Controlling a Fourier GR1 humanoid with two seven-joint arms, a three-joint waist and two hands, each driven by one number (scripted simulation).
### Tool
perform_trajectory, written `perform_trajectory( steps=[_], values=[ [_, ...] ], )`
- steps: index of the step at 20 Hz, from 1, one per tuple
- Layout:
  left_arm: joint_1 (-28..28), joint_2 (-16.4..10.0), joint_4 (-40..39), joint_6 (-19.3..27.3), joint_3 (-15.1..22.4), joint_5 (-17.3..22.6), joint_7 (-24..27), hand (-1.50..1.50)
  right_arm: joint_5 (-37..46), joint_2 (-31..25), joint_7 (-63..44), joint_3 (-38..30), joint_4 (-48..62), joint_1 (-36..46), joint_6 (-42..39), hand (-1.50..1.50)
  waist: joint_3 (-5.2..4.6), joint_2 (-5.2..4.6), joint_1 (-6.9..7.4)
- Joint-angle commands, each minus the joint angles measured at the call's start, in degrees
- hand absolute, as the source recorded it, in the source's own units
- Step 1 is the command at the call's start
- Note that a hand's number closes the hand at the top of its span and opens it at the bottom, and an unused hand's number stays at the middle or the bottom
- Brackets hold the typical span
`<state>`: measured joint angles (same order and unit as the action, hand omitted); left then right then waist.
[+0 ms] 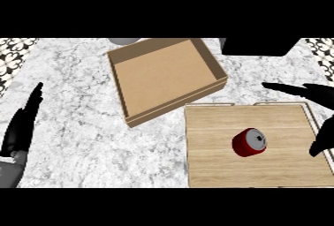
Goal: Pick the can from the tray and place it in the cardboard box
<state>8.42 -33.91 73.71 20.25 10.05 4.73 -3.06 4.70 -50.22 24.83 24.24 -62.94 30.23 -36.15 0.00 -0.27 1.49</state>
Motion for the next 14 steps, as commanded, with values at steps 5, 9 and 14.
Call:
perform_trajectory(
  steps=[5, 9, 14],
  values=[
    [-1.9, 1.2, -1.5, -1.8, -2.6, -0.6, 2.3, 0.0, 5.3, 4.4, -5.6, 3.1, 0.5, 6.5, -10.6, -1.5, -0.02, 0.2, -0.72],
    [-2.6, 1.1, 0.1, -2.6, -4.6, -2.8, 1.0, 0.0, 12.3, 6.3, -3.0, 0.9, 2.5, 4.8, -7.3, -1.5, 0.02, 0.24, -1.05],
    [-2.5, 2.3, 2.2, -3.4, -5.5, -4.3, -0.4, 0.0, 17.8, 12.0, -0.5, 1.2, 8.7, 7.6, -6.3, -1.5, 0.03, 0.14, -0.66]
  ],
)
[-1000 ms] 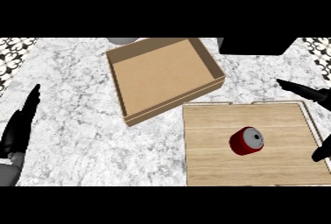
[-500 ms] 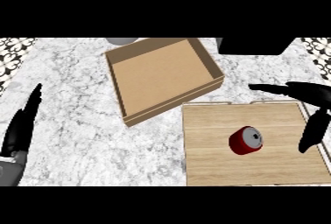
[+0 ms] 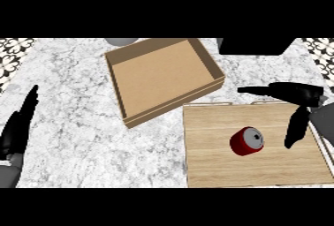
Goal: Pick the can from the tray and place it in the cardboard box
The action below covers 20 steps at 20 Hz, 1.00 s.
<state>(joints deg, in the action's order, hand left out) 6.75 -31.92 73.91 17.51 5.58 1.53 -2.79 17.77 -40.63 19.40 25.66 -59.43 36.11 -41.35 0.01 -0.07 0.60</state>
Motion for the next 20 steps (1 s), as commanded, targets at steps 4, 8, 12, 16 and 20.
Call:
perform_trajectory(
  steps=[4, 8, 12, 16, 20],
  values=[
    [-2.4, 2.2, 1.7, -1.3, -2.3, -2.3, -0.6, 0.0, 3.2, 4.2, -3.6, -3.3, -3.6, -1.4, -4.7, -1.5, -0.02, 0.12, -0.35],
    [-4.3, 2.1, 2.5, -2.1, -3.8, -3.4, 0.9, 0.0, 1.9, 4.8, -3.8, -5.8, -6.0, -2.0, -7.9, -1.5, -0.01, 0.14, -0.32],
    [0.0, 4.0, -2.5, -2.4, -4.5, -4.2, 2.5, 0.0, 0.9, 3.4, 0.3, -6.5, -8.5, -4.5, -9.1, -1.5, -0.01, 0.04, -0.68],
    [-1.6, 3.5, 0.5, -4.3, -5.6, -3.7, 1.2, 0.0, -3.6, 3.6, -3.9, -10.3, -12.3, -3.5, -13.1, -1.5, -0.02, 0.14, -0.53],
    [-5.4, 1.3, 4.3, -7.0, -8.1, -3.2, 0.7, 0.0, -1.0, 7.0, -9.3, -7.9, -17.7, -8.1, -10.4, -1.5, -0.01, 0.19, -0.28]
  ],
)
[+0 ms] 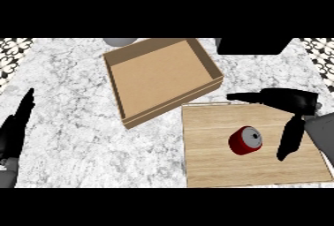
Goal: Pick the can from the tray and place it in the cardboard box
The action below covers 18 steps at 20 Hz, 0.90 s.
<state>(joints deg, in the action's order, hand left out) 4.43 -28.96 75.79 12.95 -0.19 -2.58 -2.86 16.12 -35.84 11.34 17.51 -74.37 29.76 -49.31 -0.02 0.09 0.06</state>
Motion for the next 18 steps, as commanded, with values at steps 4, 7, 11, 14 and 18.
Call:
perform_trajectory(
  steps=[4, 7, 11, 14, 18],
  values=[
    [-0.2, 0.5, 1.3, -1.3, -1.0, -2.4, -0.4, 0.0, 3.7, 0.5, -2.1, 1.2, -2.4, -1.0, -5.5, -1.5, 0.01, -0.09, 0.22],
    [-1.2, 1.4, 2.8, -1.8, -1.9, -2.7, -0.7, 0.0, 5.7, 4.0, -6.6, 1.1, -2.5, -2.6, -4.3, -1.5, 0.02, -0.07, 0.23],
    [-0.2, 3.5, 1.2, -3.1, -2.9, -3.2, -1.5, 0.0, 9.4, 5.6, -5.5, 0.1, -5.0, -6.7, -2.7, -1.5, 0.02, -0.08, 0.04],
    [2.7, 1.3, 0.1, -2.9, -4.1, -3.4, -1.7, 0.0, 13.4, 7.3, -4.7, 1.4, -7.7, -7.4, 6.5, 1.5, 0.05, -0.04, -0.01],
    [0.2, 2.8, -1.4, -3.3, -4.5, -4.3, 1.5, 0.0, 19.1, 9.3, 0.1, 0.7, 0.8, -3.1, 12.0, 1.5, 0.03, -0.17, 0.44]
  ],
)
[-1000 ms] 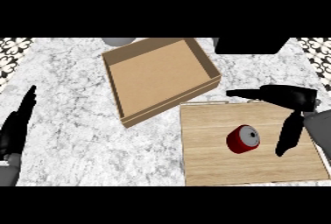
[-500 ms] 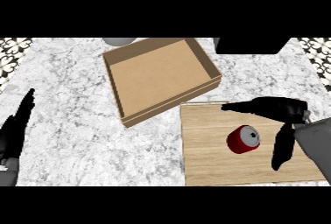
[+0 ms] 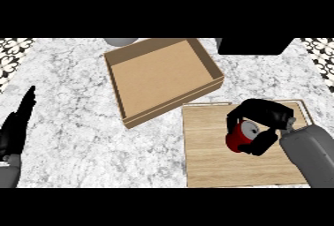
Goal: Pick the can from the tray and place it in the cardboard box
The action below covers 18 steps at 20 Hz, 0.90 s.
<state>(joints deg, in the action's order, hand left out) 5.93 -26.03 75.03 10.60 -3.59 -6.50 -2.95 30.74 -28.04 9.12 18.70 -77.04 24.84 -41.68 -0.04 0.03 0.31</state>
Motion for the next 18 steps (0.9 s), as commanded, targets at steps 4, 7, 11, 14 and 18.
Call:
perform_trajectory(
  steps=[4, 7, 11, 14, 18],
  values=[
    [1.1, 2.0, -0.8, 0.2, 0.0, -2.3, -0.1, 0.0, 6.9, 2.9, 2.4, -2.4, 3.1, 3.2, 8.3, 1.5, 0.04, -0.07, -0.1],
    [2.2, 0.2, -1.7, -1.8, -2.2, -0.4, -0.7, 0.0, 6.9, 1.9, 3.6, -6.2, 3.7, 5.4, 11.7, 1.5, 0.04, -0.14, -0.1],
    [-1.2, 0.9, -1.1, 0.1, -2.0, -1.1, 0.8, 0.0, 14.8, 5.0, -17.3, -10.0, 0.9, -0.9, 25.4, 1.5, -0.1, 0.33, -2.03],
    [-2.0, 0.3, 0.2, -1.1, -2.0, -0.5, -0.3, 0.0, 21.7, 8.0, -29.8, -10.9, -1.2, -3.2, 33.9, 1.5, -0.13, 0.98, -2.38],
    [-2.5, -0.6, 1.1, -1.9, -3.2, 0.3, -0.3, 0.0, 29.1, 11.8, -38.6, -8.8, -9.3, -6.7, 41.1, 1.5, -0.02, 0.54, -1.31]
  ],
)
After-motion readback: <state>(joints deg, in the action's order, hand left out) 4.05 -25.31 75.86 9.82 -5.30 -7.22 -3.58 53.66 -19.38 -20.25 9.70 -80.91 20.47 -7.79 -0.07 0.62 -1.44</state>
